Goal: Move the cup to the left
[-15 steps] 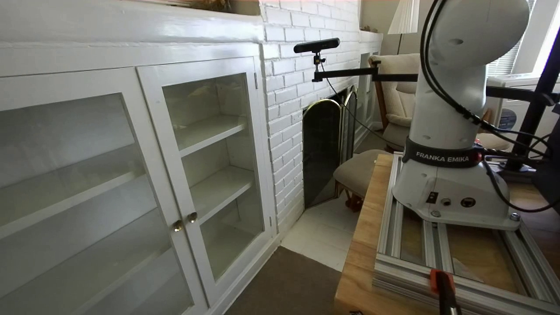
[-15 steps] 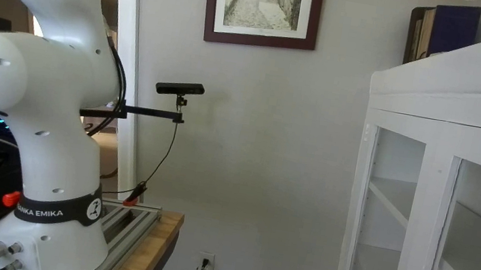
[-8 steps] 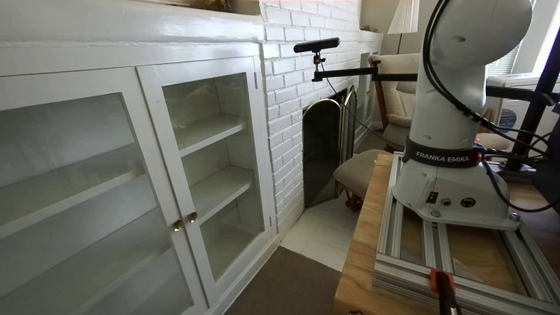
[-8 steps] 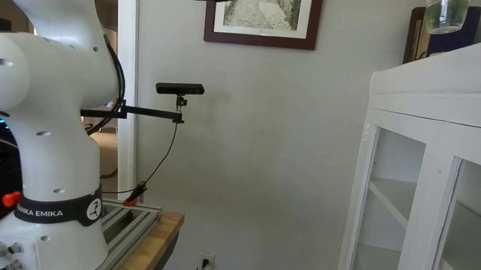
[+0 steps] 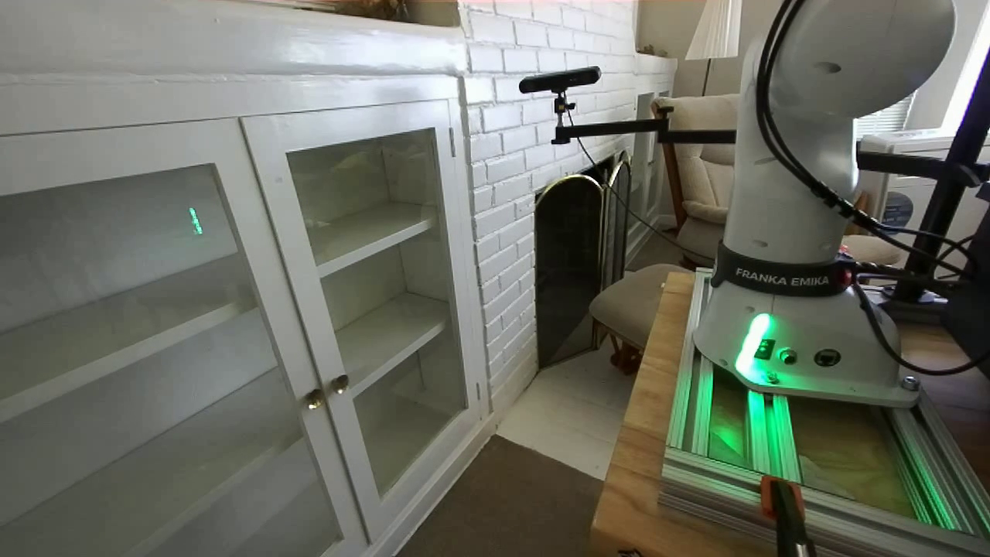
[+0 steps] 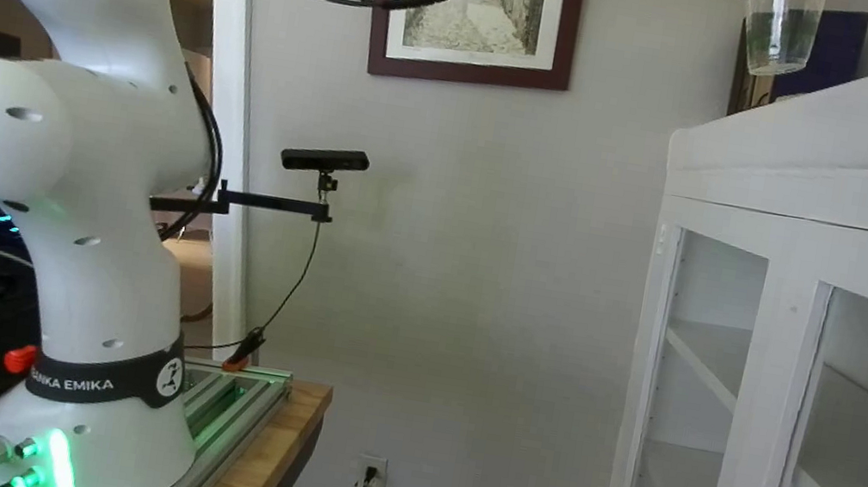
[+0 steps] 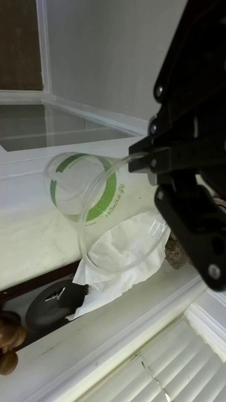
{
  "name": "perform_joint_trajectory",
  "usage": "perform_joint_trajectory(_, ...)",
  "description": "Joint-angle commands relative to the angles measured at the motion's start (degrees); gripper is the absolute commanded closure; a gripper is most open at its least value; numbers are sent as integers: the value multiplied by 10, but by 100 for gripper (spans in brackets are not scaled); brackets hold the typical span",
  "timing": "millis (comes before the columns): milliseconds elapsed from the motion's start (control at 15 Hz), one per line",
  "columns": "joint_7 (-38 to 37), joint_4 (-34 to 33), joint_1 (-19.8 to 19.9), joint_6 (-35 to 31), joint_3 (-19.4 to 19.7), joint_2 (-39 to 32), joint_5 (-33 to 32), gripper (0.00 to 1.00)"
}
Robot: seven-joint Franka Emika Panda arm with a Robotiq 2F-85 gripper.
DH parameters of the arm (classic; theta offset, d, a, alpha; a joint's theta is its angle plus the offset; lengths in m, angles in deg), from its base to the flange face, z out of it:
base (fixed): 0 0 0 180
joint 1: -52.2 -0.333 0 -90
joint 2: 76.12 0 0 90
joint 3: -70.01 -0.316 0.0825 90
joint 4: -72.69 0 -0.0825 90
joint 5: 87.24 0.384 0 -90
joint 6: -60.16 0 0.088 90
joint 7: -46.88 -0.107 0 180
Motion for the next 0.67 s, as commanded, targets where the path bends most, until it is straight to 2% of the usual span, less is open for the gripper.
perform_joint_trajectory(0,-9,-28,-15,-17,11,-24,5,98)
perform_joint_trajectory(600,-65,-97,-17,-29,8,-86,-14,98)
